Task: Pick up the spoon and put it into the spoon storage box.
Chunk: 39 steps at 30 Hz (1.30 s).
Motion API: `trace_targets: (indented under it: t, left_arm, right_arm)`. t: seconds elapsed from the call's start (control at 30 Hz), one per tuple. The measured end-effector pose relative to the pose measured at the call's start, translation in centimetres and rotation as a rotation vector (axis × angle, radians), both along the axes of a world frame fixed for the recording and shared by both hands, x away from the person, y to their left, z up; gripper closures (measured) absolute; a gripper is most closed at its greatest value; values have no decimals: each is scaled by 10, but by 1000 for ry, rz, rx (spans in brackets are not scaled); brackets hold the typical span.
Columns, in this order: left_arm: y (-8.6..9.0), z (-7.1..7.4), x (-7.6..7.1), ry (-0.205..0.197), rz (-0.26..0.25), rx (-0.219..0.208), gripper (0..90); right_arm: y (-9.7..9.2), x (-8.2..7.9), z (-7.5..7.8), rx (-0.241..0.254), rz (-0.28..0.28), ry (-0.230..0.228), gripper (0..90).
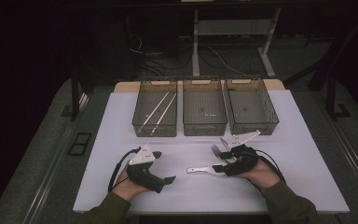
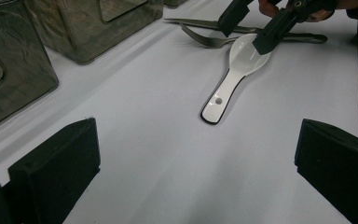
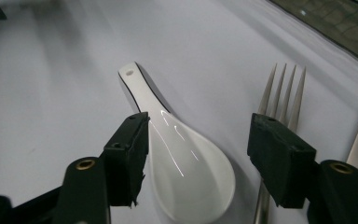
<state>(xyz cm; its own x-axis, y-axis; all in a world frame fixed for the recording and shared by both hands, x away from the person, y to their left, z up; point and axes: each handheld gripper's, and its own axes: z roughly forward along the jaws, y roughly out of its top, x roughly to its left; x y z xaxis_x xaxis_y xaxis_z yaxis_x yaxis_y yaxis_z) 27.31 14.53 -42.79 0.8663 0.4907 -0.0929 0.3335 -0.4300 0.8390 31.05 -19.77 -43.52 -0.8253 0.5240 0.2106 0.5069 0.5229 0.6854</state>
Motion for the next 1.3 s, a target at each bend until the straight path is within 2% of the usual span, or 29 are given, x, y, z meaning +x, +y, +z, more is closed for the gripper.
trace_targets:
  t: [0.27,0.47,0.53,0.67,0.73,1.03,1.3]
  left_arm:
    - [-1,-1,0,1,-5,1,0]
    - [-1,-1,0,1,-7,0,0]
    - [-1,-1,0,0,-7,0,0]
    - [-1,-1,-1,2,-7,0,0]
    - [-1,-1,-1,2,-8,1,0]
    - [-1,-1,-1,-3,-9,-4,0]
    - [0,0,-1,-5,-8,-7,0]
  right_arm:
    - [0,-2,-3,-42,27,-9,480]
    - [3,-6,-7,-111,58,-27,547]
    - [5,-9,-8,-118,73,-32,576]
    - [7,-12,-7,-112,110,-22,665]
    - [8,-14,-7,-118,121,-26,665]
    - [3,-16,-6,-104,119,-28,777]
    - [3,-20,-5,-90,113,-56,808]
